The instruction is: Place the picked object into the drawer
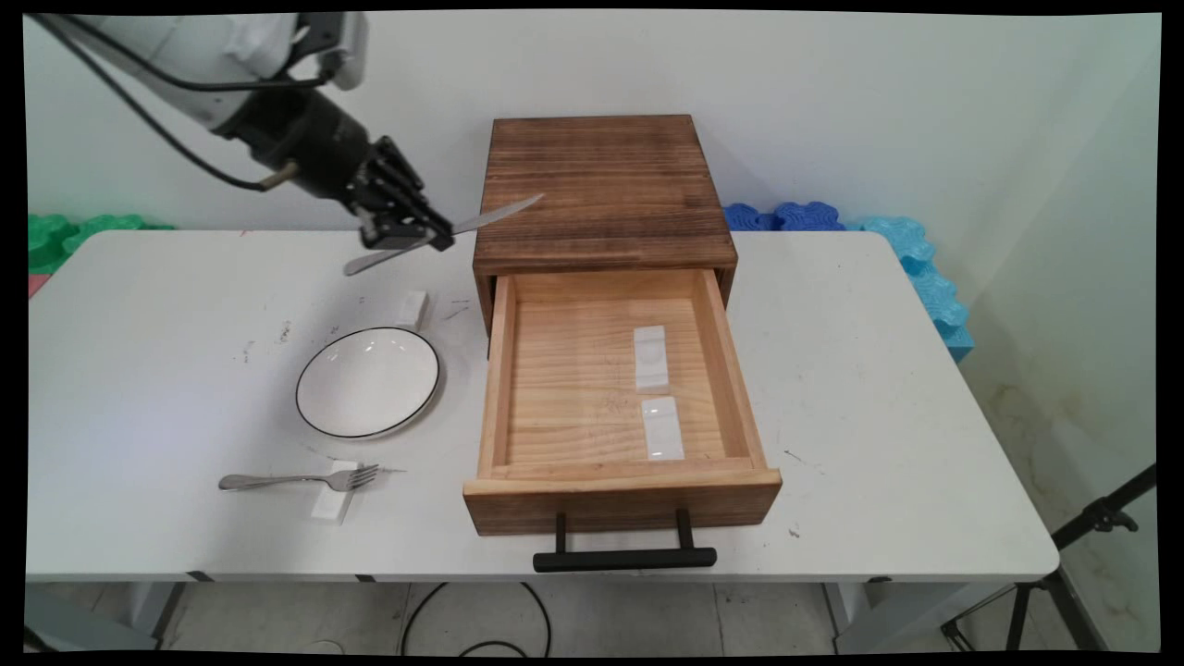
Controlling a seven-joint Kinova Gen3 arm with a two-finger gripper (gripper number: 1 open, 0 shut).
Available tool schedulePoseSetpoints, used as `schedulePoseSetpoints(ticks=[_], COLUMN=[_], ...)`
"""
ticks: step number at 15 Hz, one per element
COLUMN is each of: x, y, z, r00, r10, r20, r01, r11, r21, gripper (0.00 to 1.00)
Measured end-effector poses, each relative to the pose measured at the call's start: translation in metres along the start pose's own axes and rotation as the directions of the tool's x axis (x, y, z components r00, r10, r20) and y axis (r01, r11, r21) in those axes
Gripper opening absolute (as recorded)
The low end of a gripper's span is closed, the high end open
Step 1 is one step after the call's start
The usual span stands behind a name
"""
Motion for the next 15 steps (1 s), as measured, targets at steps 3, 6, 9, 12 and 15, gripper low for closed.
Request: schedulePoseSetpoints(ticks=[3, 6, 9, 12, 15], x=[0.02, 0.037, 0.053, 0.068, 0.078], y=[0.003, 0.006, 0.01, 0.013, 0.015], z=[0.015, 0.031, 0.049, 0.073, 0.098], r00=[1.0, 1.0, 1.0, 1.0, 1.0], r10=[0.002, 0.005, 0.01, 0.017, 0.026], r20=[-0.005, -0.01, -0.013, -0.015, -0.012], r01=[-0.002, -0.005, -0.01, -0.017, -0.026], r11=[1.0, 1.0, 1.0, 1.0, 1.0], r21=[0.006, 0.01, 0.01, 0.01, 0.008], gripper=[0.0, 0.0, 0.0, 0.0, 0.0])
